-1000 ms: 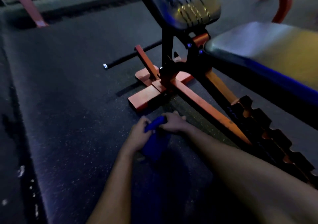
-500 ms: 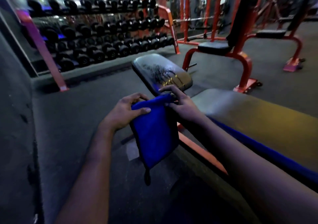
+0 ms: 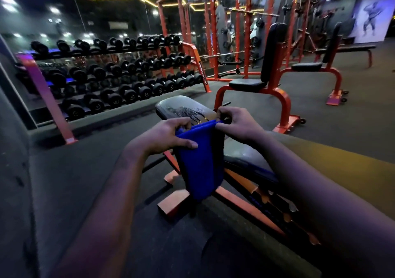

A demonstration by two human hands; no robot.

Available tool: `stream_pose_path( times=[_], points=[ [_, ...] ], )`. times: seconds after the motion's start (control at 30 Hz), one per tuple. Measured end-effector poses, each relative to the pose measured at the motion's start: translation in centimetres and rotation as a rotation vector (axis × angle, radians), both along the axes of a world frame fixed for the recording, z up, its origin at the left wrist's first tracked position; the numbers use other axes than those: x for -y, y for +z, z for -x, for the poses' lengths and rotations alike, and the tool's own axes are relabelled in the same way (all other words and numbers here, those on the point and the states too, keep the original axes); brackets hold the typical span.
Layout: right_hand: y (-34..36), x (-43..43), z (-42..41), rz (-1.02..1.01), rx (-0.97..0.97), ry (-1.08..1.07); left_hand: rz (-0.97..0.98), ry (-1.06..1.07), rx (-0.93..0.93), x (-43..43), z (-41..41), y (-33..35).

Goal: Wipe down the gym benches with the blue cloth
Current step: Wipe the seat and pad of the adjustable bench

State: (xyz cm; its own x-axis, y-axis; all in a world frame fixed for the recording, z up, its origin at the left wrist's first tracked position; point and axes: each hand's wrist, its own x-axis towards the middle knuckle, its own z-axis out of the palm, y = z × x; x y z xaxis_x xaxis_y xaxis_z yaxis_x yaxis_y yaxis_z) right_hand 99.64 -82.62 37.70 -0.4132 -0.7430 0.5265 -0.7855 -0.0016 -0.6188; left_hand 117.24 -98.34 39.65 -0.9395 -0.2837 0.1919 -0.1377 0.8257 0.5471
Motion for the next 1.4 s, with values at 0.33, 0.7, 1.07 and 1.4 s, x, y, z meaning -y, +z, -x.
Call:
stream_pose_path(
  times=[0.33,0.7,1.07,1.4],
  points=[
    [0.4,-3.0,2.5,0.051,0.258,-0.112,-0.075,-0.080,-0.126,-2.1,4.3,0.0],
    [0.5,-7.2,9.6,-0.368,-0.013,-0.727,-0.159,0.121,-0.261,-7.4,16.5,-3.5],
    [-10.1,-6.1,9.9,-0.896,-0.115,-0.465,-0.183,0.580,-0.254,-3.7,16.8,-16.9],
    [-11.6,-8.8,13.9,-0.804,-0.136,-0.489,-0.313,0.649,-0.412,-5.4,17.2,-17.4]
  ],
)
